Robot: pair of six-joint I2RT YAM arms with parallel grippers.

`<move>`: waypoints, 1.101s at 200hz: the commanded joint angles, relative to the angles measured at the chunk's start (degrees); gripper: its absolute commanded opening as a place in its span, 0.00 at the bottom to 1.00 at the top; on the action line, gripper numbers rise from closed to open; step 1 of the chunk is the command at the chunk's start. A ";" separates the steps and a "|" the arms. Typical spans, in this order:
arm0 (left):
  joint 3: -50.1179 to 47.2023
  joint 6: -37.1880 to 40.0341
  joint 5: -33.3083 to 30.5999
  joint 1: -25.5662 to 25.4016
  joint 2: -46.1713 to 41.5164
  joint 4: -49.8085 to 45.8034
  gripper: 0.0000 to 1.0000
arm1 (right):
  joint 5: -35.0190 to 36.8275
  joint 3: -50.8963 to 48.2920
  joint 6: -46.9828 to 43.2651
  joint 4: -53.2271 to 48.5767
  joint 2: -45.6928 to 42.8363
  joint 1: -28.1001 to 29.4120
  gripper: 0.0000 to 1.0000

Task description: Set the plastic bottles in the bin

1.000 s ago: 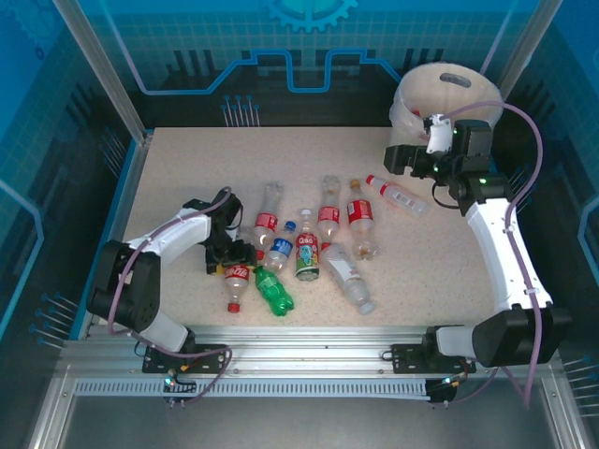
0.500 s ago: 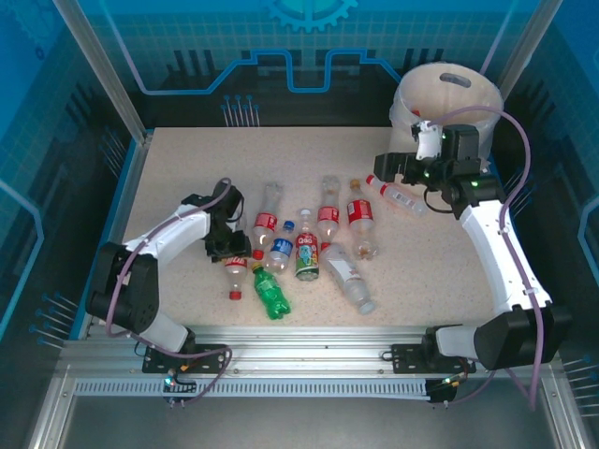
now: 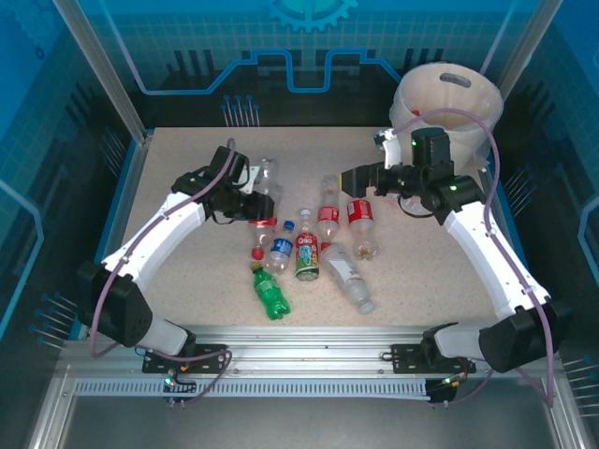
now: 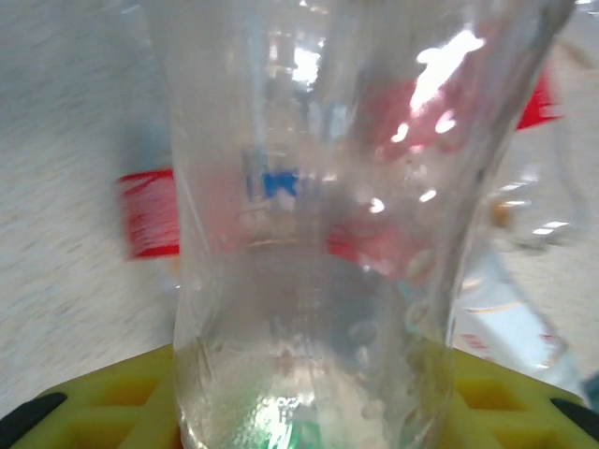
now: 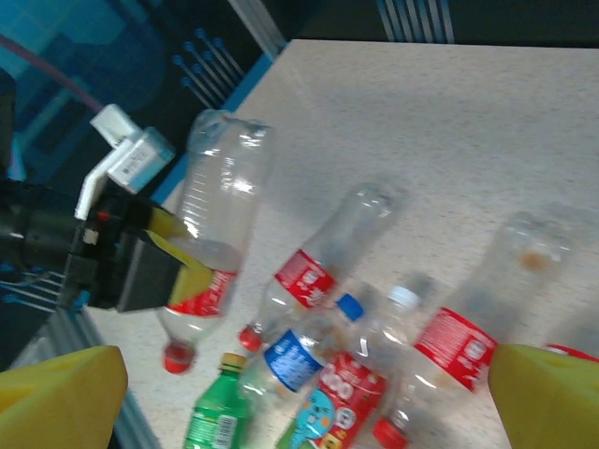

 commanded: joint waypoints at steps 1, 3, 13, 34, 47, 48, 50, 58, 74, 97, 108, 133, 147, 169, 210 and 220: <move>-0.58 0.74 9.86 -1.98 0.01 12.09 0.41 | -6.21 -0.66 4.00 5.41 3.18 2.38 0.99; -0.77 0.49 10.42 -2.06 -0.02 12.79 0.41 | -6.50 -0.58 4.07 5.68 3.55 2.51 0.99; -1.86 -0.13 12.36 -2.63 0.12 16.50 0.41 | -8.47 -0.33 4.84 7.60 5.55 3.21 0.99; -2.92 0.09 15.07 -4.09 1.07 20.15 0.41 | -11.24 0.84 7.04 11.13 9.67 3.86 0.98; -2.94 1.69 16.14 -5.49 1.72 20.46 0.41 | -11.50 1.81 7.64 12.62 11.97 4.05 0.97; -2.97 1.79 16.22 -5.62 1.77 20.45 0.41 | -11.52 1.90 7.76 12.75 12.10 4.06 0.97; -2.95 2.11 16.34 -5.85 1.81 20.44 0.41 | -11.54 2.08 7.93 13.07 12.40 4.14 0.97; -2.98 2.99 16.91 -6.74 2.14 20.47 0.42 | -11.57 2.50 8.58 14.20 13.66 4.25 0.96; -2.81 3.33 18.20 -7.72 2.93 20.37 0.42 | -13.11 3.20 10.12 16.86 15.99 4.64 0.94; -2.04 3.13 19.37 -8.12 4.42 19.83 0.42 | -15.73 3.16 12.76 21.60 18.38 5.52 0.92; -2.12 3.05 20.08 -8.23 4.54 20.63 0.43 | -15.98 3.53 12.89 22.32 19.37 5.55 0.88; -2.26 2.52 19.89 -8.31 4.42 21.68 0.44 | -15.01 3.95 11.90 21.62 19.55 5.51 0.71; -2.25 2.11 19.76 -8.33 4.38 22.14 0.44 | -14.37 4.10 10.86 20.52 19.17 5.50 0.63; -2.10 0.48 20.00 -8.33 4.36 22.84 0.50 | -13.44 4.58 9.55 19.13 18.47 5.39 0.58; -5.07 -1.05 17.56 -8.34 -0.73 26.61 0.95 | -10.29 5.81 5.77 14.64 15.45 3.11 0.52; -6.07 -1.13 15.88 -8.28 -2.42 26.77 0.99 | -7.97 6.98 3.85 12.30 14.30 1.80 0.52</move>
